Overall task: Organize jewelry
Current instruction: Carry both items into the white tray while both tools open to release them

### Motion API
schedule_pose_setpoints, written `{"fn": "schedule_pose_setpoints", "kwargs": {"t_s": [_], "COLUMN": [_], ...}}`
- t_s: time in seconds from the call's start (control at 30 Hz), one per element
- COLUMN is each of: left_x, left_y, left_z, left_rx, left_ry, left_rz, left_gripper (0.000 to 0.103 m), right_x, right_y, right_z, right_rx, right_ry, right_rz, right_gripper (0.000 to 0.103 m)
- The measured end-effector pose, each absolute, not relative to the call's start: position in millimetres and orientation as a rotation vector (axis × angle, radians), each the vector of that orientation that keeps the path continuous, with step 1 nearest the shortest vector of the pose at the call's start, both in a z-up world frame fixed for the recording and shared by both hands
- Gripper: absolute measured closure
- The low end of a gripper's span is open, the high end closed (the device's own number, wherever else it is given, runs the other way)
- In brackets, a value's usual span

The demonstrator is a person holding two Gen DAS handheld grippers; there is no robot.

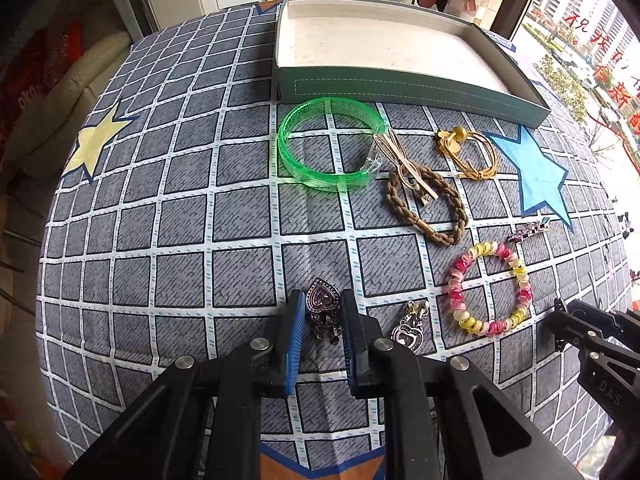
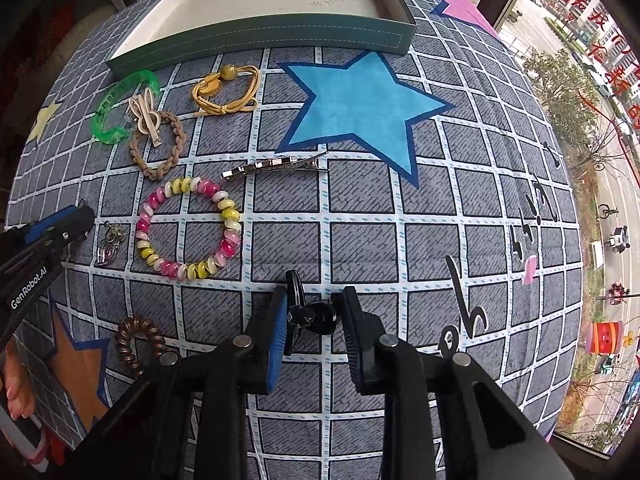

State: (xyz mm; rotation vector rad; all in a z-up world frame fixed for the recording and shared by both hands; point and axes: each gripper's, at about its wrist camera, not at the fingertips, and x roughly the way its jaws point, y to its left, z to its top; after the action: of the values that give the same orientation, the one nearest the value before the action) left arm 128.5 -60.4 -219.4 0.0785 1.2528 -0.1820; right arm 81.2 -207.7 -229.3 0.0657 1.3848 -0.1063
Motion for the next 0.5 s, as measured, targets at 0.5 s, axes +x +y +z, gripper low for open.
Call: {"fn": "schedule_pose_setpoints", "kwargs": {"t_s": [0.5], "left_x": [141.8], "left_y": [-49.8], "left_z": [-161.7], "left_rx": [-0.005], "left_ry": [1.163], "left_rz": [-0.209], "left_gripper": [0.072], "right_x": [115.3], "right_y": [-253.0], "right_z": [-191.3], "right_rx": [0.299], "right_ry": [1.308], "right_rz": [-0.003], "right_gripper": [0.077]}}
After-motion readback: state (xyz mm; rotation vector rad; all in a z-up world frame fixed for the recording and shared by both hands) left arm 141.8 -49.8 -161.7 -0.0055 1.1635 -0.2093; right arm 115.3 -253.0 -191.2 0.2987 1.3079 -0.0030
